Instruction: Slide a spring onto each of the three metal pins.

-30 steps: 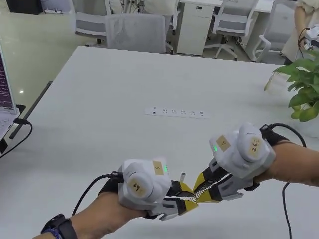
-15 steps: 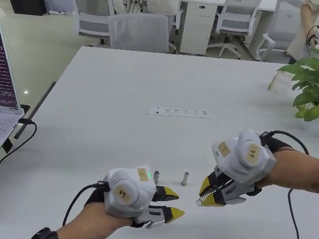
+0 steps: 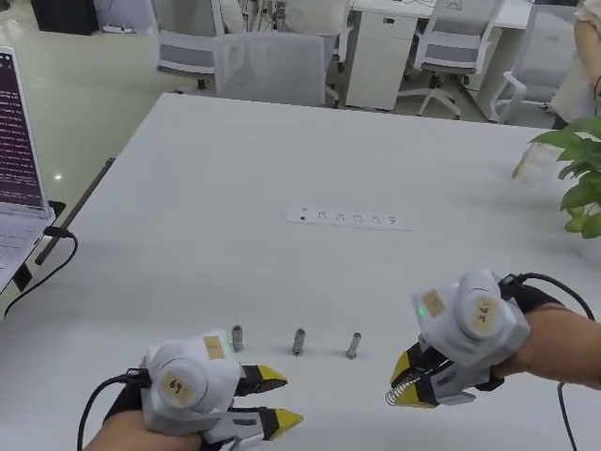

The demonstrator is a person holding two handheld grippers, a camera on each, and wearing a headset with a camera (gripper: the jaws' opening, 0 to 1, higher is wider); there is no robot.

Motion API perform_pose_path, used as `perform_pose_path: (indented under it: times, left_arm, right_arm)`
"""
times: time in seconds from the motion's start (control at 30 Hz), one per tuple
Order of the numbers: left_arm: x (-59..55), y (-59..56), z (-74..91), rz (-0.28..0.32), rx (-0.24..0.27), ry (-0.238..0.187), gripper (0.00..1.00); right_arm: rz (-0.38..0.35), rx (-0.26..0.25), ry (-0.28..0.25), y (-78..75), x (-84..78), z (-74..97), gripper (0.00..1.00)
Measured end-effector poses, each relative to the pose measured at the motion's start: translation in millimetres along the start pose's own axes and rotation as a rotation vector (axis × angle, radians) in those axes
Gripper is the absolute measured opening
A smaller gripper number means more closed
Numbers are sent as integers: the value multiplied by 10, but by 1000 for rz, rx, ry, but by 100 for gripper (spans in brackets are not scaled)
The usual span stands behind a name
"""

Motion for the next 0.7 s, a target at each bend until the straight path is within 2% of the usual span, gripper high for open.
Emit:
perform_pose_path:
  times: [0.2, 0.4, 0.7]
  left_arm:
    - [-28, 141, 197, 19, 75, -4, 24]
    - [-74, 269, 404, 45, 149, -15, 26]
    - [-152, 357, 662, 77, 228, -10, 31]
  right_arm:
    - [-17, -29, 11, -112, -78, 13, 8]
    - [-32, -33, 19, -208, -137, 24, 8]
    - [-47, -41, 24, -352, -191, -7, 8]
Point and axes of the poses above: the centre of the closed fingertips' face, and the gripper's own axes: z roughly backward along the fingers, y roughly to its left, x roughly out of its top, the point moved 6 cm from there along z, roughly backward along the fingers, and after that the axes turned 13 degrees about -y, right-handed, at the moved point
